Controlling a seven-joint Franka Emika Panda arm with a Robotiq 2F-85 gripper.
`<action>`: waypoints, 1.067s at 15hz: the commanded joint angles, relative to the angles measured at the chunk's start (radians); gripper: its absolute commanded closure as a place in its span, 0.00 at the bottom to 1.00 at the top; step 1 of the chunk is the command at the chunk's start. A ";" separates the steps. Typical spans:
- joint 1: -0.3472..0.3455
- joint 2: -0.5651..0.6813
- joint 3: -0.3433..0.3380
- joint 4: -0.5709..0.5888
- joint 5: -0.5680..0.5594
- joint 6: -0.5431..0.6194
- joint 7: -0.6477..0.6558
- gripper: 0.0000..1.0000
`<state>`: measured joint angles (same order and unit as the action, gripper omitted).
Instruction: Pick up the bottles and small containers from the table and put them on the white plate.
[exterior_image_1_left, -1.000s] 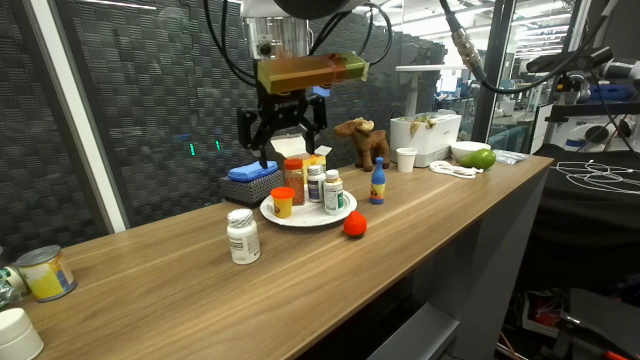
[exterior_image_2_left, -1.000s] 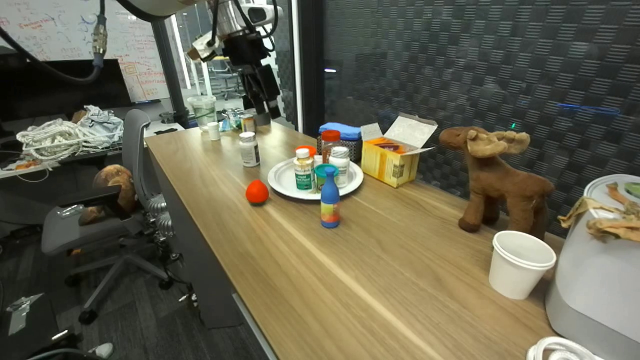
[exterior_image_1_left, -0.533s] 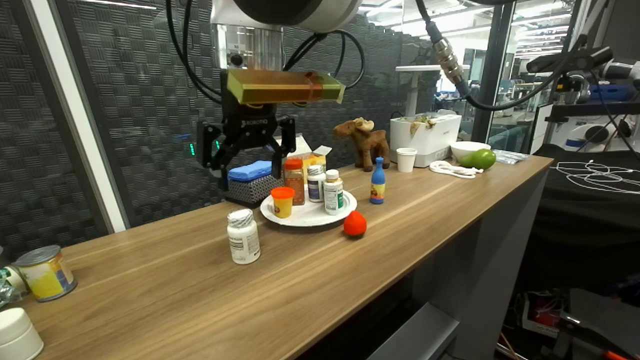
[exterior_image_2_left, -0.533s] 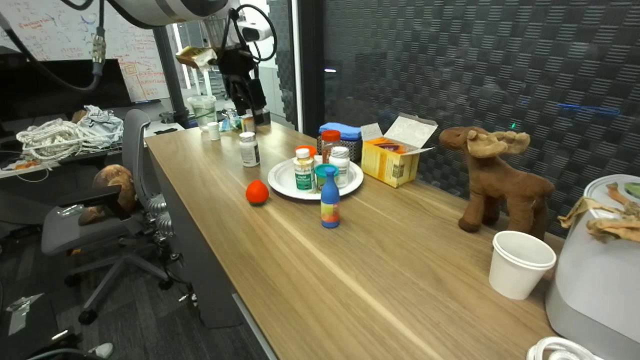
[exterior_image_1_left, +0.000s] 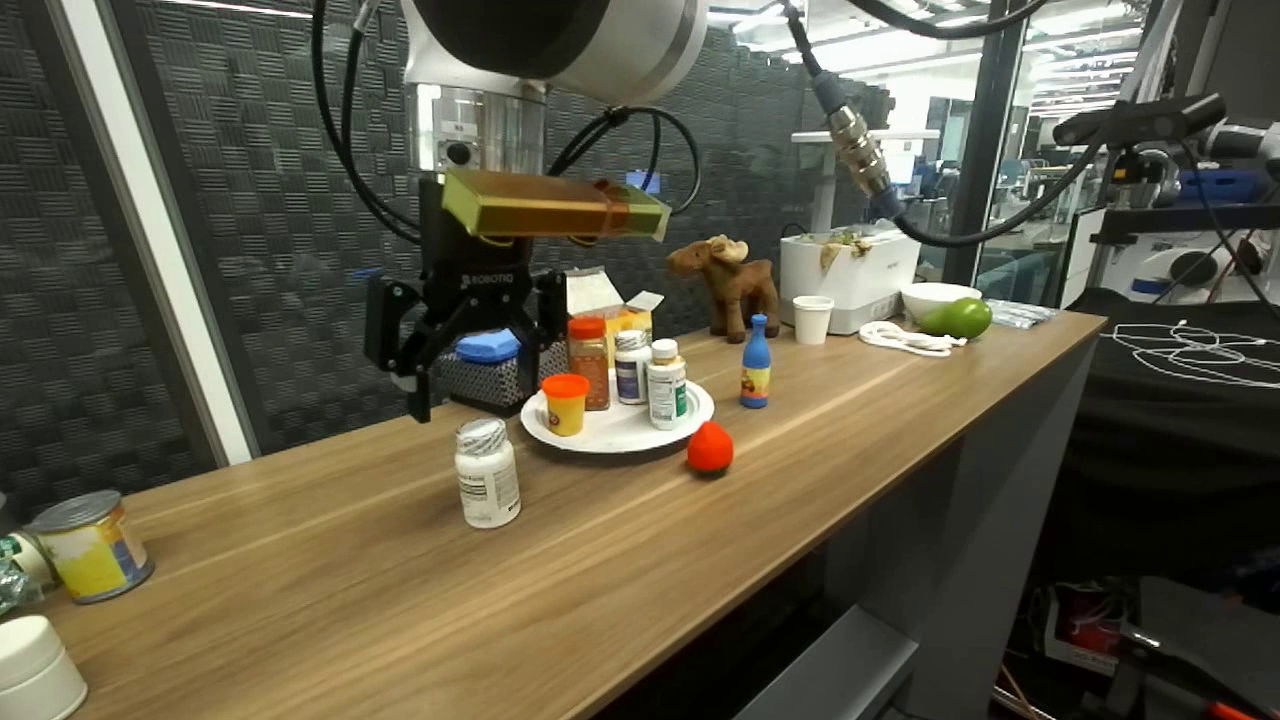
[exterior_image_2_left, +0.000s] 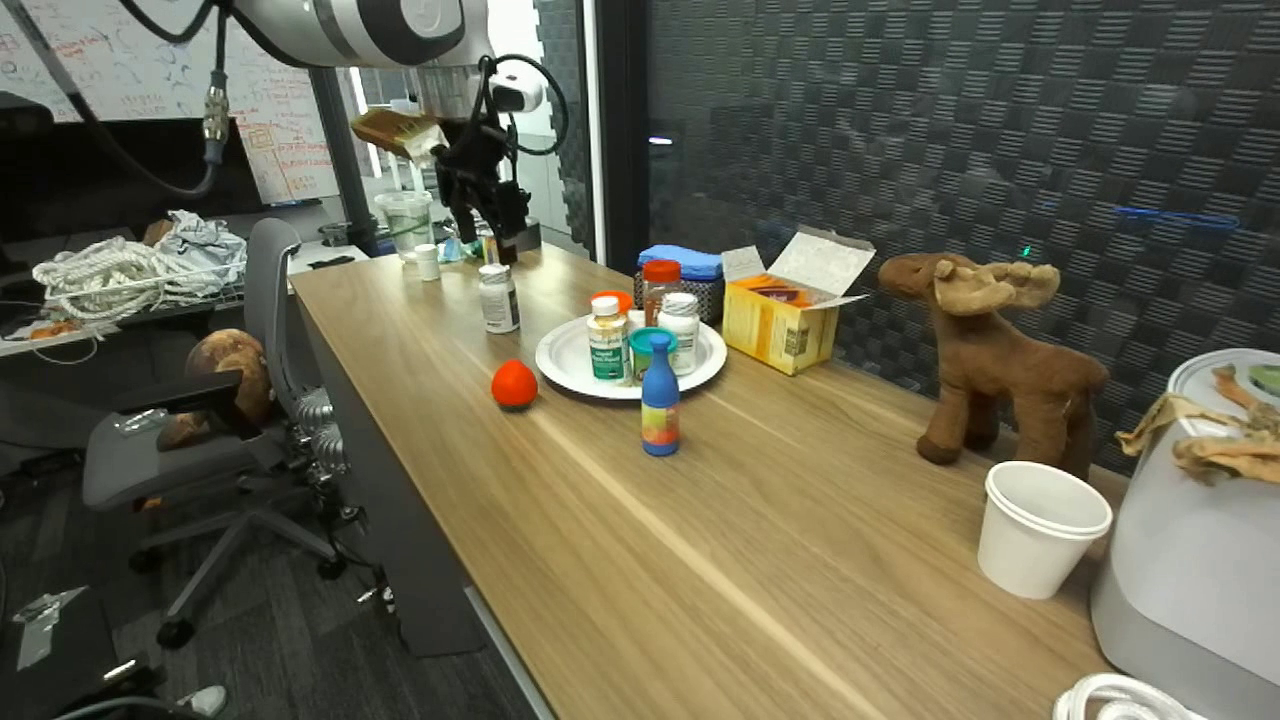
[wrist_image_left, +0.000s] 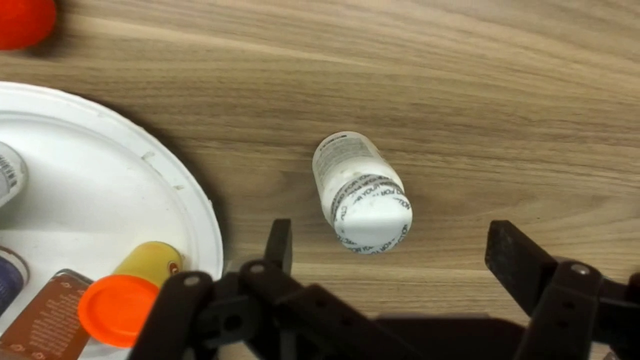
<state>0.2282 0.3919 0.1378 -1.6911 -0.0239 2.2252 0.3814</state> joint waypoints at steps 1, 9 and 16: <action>0.004 0.028 0.000 0.043 0.032 -0.017 -0.049 0.00; 0.013 0.065 -0.012 0.063 0.014 -0.032 -0.048 0.00; 0.014 0.058 -0.022 0.067 0.006 -0.036 -0.039 0.64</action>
<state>0.2283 0.4476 0.1311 -1.6590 -0.0178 2.2163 0.3463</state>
